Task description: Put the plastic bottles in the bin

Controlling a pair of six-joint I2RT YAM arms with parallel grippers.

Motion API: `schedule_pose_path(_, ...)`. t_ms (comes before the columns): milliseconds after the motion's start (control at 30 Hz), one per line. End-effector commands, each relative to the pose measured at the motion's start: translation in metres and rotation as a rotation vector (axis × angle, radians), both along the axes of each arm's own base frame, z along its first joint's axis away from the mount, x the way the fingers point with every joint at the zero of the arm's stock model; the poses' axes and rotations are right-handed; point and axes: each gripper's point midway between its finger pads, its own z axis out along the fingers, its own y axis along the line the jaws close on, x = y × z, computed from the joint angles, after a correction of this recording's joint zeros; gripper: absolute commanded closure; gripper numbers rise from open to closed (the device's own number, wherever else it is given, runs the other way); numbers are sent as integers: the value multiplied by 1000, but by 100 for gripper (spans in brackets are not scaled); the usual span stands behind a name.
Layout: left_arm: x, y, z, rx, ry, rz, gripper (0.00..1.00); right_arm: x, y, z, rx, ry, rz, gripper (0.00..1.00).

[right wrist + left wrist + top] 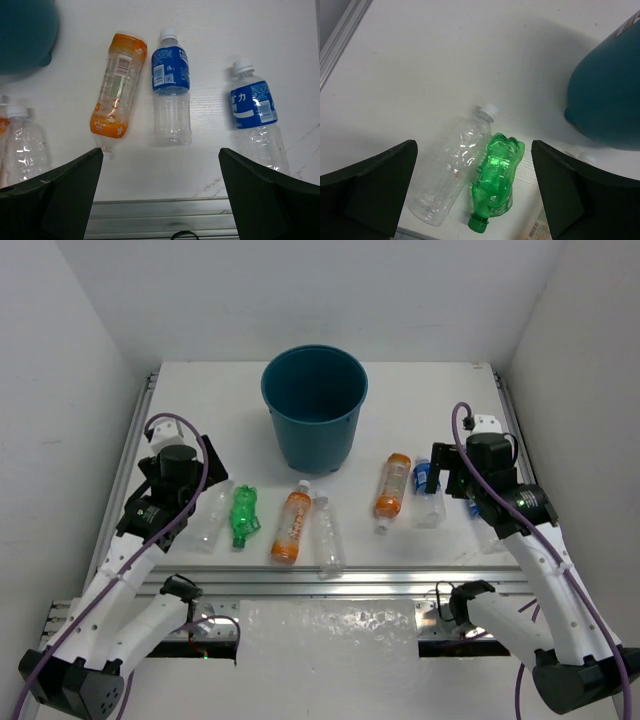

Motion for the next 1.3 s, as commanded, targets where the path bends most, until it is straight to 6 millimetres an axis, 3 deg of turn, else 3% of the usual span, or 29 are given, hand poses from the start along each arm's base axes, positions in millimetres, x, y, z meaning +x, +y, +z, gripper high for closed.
schedule_pose_path(0, 5, -2, 26, -19, -78, 7, 4, 9, -2, 18, -2, -59, -23, 1)
schedule_pose_path(133, 5, -2, 27, -21, -82, 6, 3, 16, 6, 17, 15, -87, 19, 1)
schedule_pose_path(200, 5, -4, 26, -22, -82, -2, 3, 21, 17, 5, 45, -96, 71, 1)
schedule_pose_path(367, 6, -10, 27, -33, -88, -38, 3, 38, 8, -33, -50, 69, 26, 1)
schedule_pose_path(400, 6, -10, 27, -33, -89, -41, 3, 44, 5, -54, -81, 144, 27, 1)
schedule_pose_path(467, 7, -13, 27, -38, -94, -59, 3, 51, 2, -71, -86, 218, 18, 3)
schedule_pose_path(500, 7, -14, 27, -39, -93, -64, 3, 53, 2, -91, -82, 290, 20, 4)
schedule_pose_path(600, 6, -13, 28, -39, -98, -62, 3, 61, 3, -117, -94, 358, 25, 6)
schedule_pose_path(833, 6, -15, 28, -42, -101, -72, 3, 63, -14, -157, -136, 455, -23, 11)
schedule_pose_path(933, 7, -15, 29, -42, -103, -74, 3, 55, -11, -182, -106, 528, -6, 19)
schedule_pose_path(1033, 7, -16, 28, -43, -100, -77, 3, 54, -13, -194, -104, 539, -14, 29)
schedule_pose_path(1200, 9, -16, 26, -41, -90, -78, 3, 54, -14, -197, -90, 497, -26, 44)
schedule_pose_path(1267, 10, -17, 26, -42, -89, -81, 3, 55, -15, -191, -87, 476, -34, 56)
